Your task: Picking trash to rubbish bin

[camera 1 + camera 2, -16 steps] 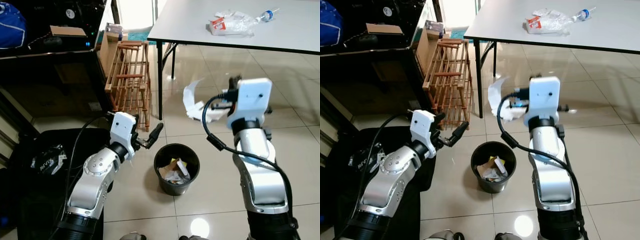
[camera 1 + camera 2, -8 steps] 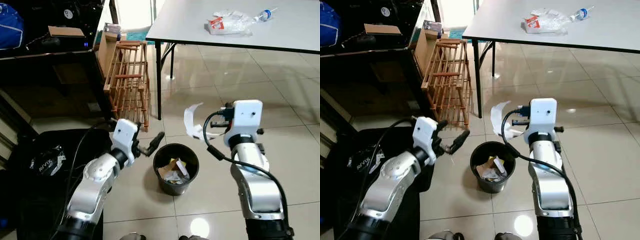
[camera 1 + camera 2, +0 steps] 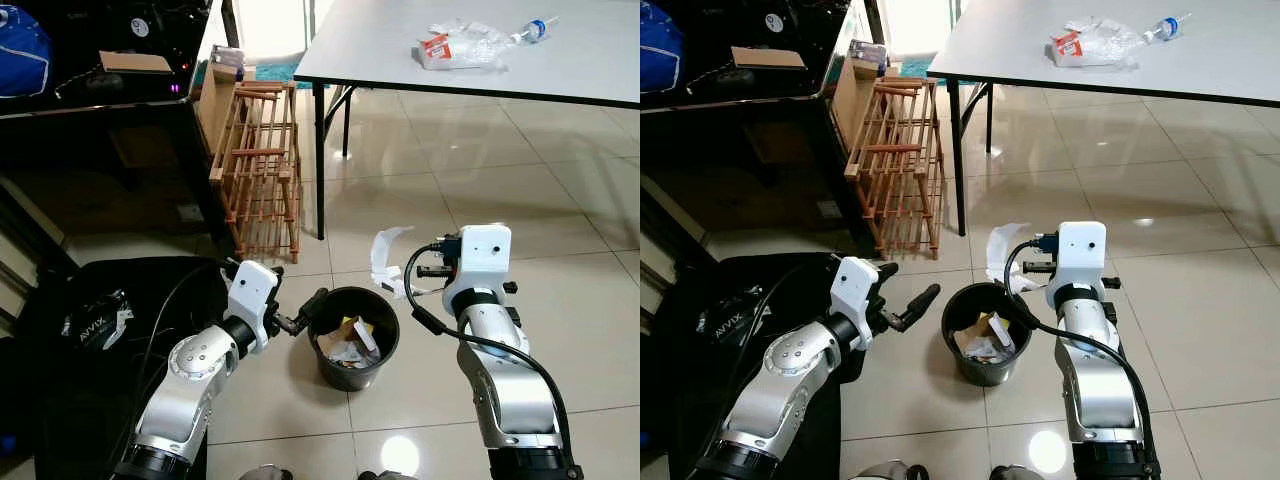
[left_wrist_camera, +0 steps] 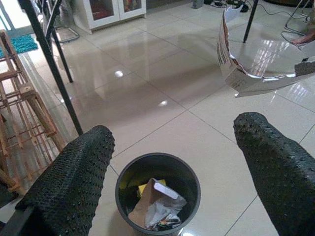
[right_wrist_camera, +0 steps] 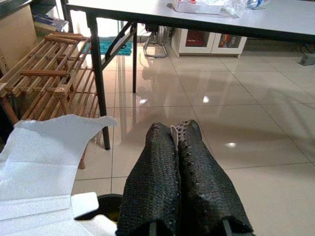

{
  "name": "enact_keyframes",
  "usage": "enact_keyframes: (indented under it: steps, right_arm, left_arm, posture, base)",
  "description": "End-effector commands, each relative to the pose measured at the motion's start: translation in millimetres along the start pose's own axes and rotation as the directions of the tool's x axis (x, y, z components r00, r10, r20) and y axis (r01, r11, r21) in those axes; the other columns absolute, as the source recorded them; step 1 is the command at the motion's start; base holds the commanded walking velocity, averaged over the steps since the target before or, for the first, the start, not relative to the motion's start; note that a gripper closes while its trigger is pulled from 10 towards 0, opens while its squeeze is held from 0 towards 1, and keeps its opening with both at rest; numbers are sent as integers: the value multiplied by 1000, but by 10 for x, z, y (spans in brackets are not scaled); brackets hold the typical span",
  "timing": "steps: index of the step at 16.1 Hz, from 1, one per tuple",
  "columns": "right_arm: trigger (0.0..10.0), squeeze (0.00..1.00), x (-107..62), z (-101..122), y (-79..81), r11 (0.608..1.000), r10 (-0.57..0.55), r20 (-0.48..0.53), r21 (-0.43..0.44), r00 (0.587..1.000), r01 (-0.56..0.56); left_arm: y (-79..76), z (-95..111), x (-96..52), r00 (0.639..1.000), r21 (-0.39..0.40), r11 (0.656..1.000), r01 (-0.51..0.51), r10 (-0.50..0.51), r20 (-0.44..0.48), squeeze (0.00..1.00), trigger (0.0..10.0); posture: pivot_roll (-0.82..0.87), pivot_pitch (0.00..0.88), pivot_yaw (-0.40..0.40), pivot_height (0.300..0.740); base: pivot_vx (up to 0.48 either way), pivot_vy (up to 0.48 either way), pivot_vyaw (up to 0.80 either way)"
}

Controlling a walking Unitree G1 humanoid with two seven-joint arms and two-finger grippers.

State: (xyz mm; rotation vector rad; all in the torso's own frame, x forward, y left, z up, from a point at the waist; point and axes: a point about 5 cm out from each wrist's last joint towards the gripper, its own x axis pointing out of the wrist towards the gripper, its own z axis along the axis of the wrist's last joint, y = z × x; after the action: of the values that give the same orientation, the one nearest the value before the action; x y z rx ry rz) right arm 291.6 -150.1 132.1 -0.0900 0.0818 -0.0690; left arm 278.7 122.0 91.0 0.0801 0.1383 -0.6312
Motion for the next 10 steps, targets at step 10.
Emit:
enact_keyframes:
  steps: [10]
  right_arm:
    - [0,0,-6,-51,13,1000,10,-16,2,1000,-10]
  left_arm:
    - [-101,-43,-21,997,-4,997,76,-76,8,0,10000]
  posture:
    - [-12,103,47,740]
  base:
    - [424,0,0]
